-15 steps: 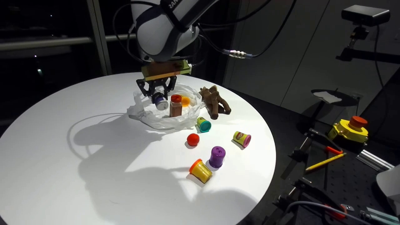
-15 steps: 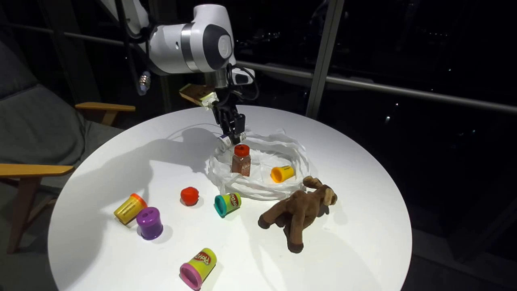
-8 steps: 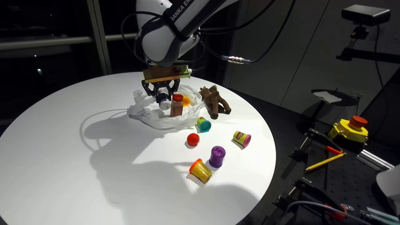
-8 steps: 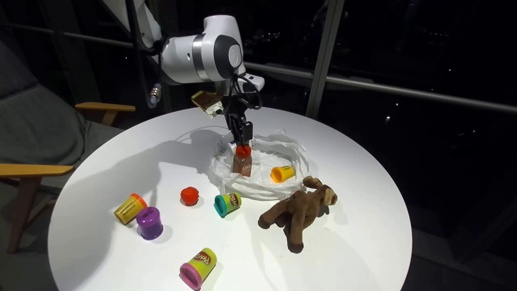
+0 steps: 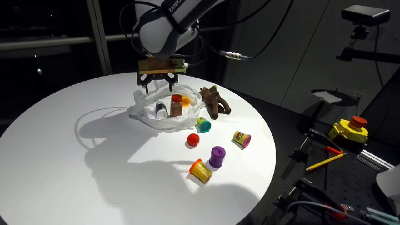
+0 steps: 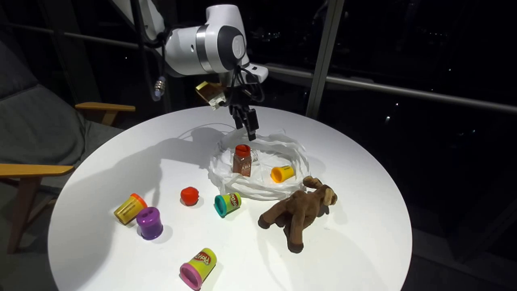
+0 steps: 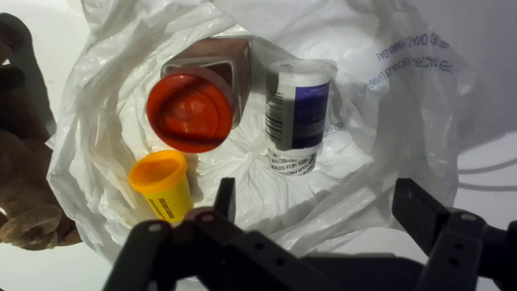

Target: Pick up the objects from the table and put them on the plastic

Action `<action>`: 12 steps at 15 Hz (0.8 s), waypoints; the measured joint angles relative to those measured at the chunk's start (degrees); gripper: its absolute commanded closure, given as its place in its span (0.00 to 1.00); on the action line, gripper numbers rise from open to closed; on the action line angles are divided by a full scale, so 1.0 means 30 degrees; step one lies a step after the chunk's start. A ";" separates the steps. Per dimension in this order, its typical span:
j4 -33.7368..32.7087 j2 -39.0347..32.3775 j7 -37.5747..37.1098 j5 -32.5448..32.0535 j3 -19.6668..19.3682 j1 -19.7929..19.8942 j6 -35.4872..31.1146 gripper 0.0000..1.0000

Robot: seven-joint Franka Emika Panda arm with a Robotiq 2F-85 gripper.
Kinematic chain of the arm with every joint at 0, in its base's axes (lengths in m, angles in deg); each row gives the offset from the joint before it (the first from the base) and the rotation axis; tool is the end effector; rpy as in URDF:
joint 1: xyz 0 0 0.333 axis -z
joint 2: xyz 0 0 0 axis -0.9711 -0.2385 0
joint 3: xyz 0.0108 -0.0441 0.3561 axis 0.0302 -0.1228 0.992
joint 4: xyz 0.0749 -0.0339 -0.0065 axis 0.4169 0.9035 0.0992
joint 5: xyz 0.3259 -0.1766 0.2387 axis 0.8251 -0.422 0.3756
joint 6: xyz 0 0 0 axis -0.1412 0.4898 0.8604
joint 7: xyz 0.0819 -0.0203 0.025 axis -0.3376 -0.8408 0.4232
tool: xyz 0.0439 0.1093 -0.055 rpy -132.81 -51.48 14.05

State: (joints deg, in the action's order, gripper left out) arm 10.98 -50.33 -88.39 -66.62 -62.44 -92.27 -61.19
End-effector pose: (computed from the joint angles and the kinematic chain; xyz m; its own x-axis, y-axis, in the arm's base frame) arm 0.8205 0.1112 0.1173 0.8224 -0.5232 0.2233 -0.5502 -0.8313 0.0785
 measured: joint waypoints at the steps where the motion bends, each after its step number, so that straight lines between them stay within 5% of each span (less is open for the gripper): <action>1: 0.0136 0.0241 0.0034 -0.0005 0.0052 -0.0020 -0.0026 0.00; 12: 0.9172 0.7355 0.0776 -0.1293 0.1757 -0.1575 -0.0090 0.00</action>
State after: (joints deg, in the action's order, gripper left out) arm 38.50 -28.27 -86.06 -70.50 -57.17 -97.00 -61.46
